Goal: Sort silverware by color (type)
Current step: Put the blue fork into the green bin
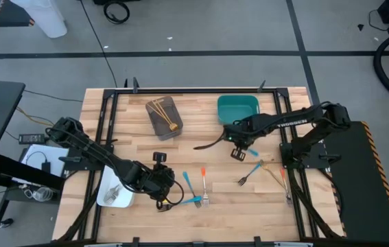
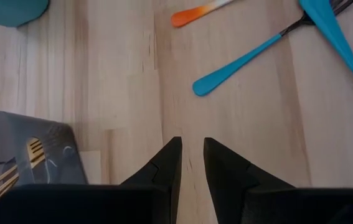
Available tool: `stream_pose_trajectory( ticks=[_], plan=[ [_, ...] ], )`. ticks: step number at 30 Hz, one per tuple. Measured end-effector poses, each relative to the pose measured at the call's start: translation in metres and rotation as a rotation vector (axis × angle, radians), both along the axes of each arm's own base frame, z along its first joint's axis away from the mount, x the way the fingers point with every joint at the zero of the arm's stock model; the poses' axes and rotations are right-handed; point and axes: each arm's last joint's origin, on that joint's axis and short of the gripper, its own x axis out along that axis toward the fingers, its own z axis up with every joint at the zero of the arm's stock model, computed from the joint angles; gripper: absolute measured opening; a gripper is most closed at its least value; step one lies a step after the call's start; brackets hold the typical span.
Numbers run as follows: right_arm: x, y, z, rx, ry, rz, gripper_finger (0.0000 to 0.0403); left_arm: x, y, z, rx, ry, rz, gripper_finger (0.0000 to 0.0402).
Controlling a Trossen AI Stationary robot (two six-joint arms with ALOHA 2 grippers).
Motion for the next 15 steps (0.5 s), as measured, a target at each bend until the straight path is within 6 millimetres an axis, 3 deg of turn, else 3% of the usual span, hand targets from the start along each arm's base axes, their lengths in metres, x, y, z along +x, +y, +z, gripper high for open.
stream_pose_trajectory(
  ticks=[8,15],
  plan=[
    [-0.002,-0.024,0.003,-0.156,0.04,0.054,0.0023,0.002,-0.001,0.001,-0.011,-0.019,0.0,0.0075],
    [-0.005,-0.047,0.004,-0.168,0.046,0.026,0.0023,0.003,-0.002,0.001,-0.02,-0.032,-0.001,0.0075]
  ],
)
